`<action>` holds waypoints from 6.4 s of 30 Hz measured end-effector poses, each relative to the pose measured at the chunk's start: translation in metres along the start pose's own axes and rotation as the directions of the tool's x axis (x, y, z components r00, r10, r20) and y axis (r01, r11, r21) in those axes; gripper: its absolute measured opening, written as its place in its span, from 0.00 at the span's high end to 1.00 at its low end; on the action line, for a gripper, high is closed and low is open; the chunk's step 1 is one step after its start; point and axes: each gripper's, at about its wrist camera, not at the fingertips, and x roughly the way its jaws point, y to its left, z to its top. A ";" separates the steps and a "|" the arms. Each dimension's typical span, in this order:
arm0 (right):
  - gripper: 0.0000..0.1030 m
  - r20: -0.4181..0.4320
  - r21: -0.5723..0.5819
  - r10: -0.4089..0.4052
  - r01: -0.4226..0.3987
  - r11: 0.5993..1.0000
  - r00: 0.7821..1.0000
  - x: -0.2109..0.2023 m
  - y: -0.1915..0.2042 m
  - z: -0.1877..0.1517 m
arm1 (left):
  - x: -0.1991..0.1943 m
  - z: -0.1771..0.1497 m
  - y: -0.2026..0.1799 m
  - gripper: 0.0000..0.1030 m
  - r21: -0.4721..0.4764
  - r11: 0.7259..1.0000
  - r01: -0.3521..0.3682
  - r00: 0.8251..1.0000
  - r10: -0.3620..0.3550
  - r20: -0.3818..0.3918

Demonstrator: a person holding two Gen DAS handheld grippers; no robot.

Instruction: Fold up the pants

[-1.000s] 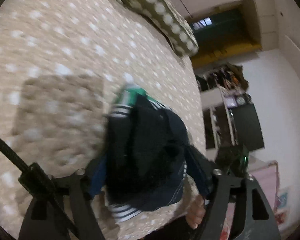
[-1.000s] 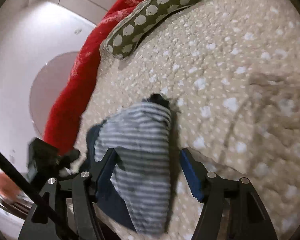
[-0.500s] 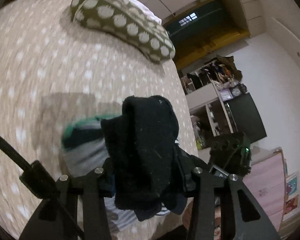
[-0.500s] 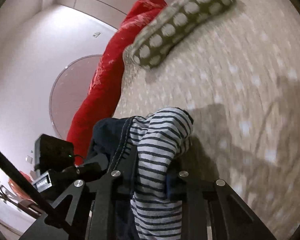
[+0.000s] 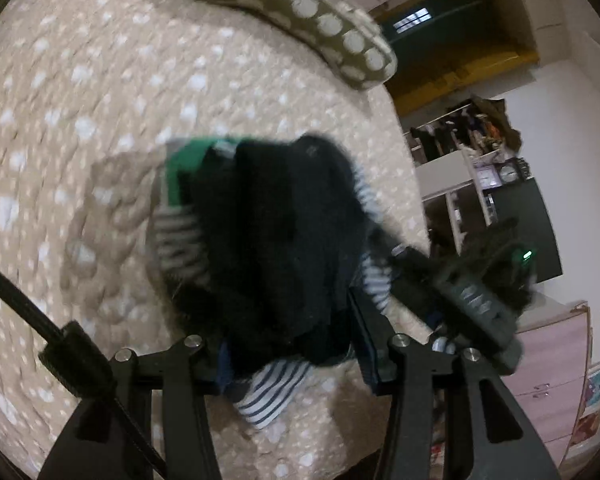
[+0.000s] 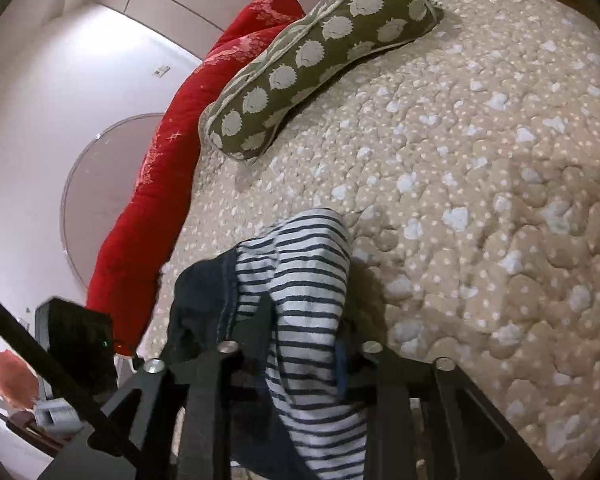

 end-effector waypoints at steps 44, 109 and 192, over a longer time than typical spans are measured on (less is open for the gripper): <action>0.50 0.171 0.033 -0.046 0.041 0.999 0.984 -0.037 0.000 0.019 | -0.017 0.040 0.019 0.41 -0.046 0.999 0.004 0.998 -0.001 0.061; 0.38 0.110 -0.135 -0.306 0.319 0.938 0.946 -0.075 0.041 -0.139 | -0.039 -0.091 0.030 0.00 0.035 0.761 -0.647 0.755 0.635 0.164; 0.33 0.145 -0.282 -0.347 0.375 0.883 0.927 -0.052 0.074 -0.133 | -0.080 -0.100 -0.053 0.00 0.212 0.747 -0.630 0.752 0.520 0.404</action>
